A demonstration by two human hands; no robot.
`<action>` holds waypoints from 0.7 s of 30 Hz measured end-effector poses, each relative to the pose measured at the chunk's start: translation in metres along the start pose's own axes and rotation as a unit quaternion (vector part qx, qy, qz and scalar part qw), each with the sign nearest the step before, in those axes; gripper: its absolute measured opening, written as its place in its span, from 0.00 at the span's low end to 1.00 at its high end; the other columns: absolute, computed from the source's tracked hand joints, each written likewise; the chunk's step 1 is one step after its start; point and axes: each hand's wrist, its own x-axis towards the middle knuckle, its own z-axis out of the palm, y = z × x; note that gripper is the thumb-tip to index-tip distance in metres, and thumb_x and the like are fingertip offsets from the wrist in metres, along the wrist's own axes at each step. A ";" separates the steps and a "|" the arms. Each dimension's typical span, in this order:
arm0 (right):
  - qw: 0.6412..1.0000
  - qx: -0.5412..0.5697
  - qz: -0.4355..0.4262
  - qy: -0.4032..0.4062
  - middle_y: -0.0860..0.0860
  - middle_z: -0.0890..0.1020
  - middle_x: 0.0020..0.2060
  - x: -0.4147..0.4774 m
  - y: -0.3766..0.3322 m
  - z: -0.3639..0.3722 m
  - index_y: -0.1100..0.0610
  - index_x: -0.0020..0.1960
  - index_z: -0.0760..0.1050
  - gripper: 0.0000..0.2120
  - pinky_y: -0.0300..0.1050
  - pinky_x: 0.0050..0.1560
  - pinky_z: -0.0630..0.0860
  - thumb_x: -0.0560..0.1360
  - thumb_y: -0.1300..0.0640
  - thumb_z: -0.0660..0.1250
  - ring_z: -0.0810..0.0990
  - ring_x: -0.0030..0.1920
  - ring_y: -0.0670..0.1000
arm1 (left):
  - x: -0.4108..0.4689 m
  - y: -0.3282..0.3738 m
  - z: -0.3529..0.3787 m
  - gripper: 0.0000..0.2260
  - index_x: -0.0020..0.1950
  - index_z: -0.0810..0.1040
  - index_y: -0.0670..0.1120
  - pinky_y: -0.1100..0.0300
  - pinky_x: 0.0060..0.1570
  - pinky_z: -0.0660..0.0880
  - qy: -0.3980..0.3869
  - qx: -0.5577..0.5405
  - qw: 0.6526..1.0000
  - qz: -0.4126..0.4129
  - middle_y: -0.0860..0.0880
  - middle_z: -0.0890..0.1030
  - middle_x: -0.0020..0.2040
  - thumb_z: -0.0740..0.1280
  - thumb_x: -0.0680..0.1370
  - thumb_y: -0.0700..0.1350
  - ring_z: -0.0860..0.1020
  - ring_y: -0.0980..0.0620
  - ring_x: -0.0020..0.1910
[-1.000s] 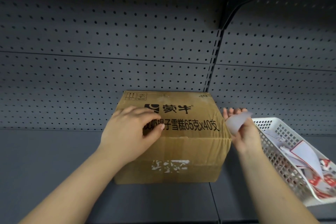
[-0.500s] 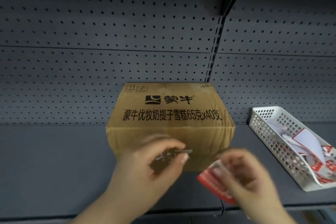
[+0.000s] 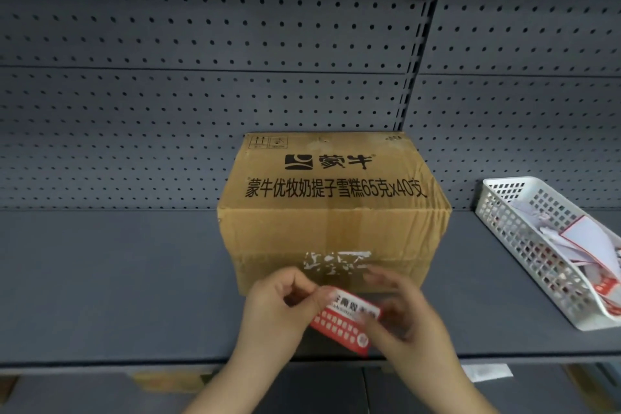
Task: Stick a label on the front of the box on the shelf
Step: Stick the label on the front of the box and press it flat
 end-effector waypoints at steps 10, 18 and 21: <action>0.995 -0.085 -0.018 0.055 0.43 0.79 0.29 0.020 -0.004 0.004 0.51 0.38 0.77 0.12 0.37 0.28 0.69 0.75 0.46 0.64 0.74 0.29 0.42 | 0.006 -0.008 0.003 0.12 0.33 0.83 0.46 0.59 0.27 0.75 0.097 -0.061 0.993 0.026 0.46 0.83 0.30 0.72 0.66 0.55 0.78 0.54 0.28; 0.943 -0.258 -0.132 0.166 0.47 0.80 0.29 0.036 0.007 0.013 0.54 0.41 0.79 0.15 0.37 0.22 0.65 0.76 0.45 0.60 0.71 0.25 0.47 | 0.024 -0.024 -0.001 0.16 0.37 0.79 0.48 0.55 0.24 0.73 0.131 0.200 0.942 0.235 0.55 0.80 0.30 0.64 0.75 0.58 0.77 0.55 0.29; 0.933 -0.276 -0.143 0.180 0.49 0.82 0.30 0.039 0.011 0.015 0.55 0.41 0.78 0.14 0.41 0.20 0.69 0.76 0.47 0.62 0.75 0.25 0.49 | 0.027 -0.026 0.001 0.15 0.35 0.77 0.47 0.58 0.20 0.70 0.152 0.245 0.916 0.279 0.54 0.79 0.28 0.64 0.76 0.55 0.74 0.57 0.25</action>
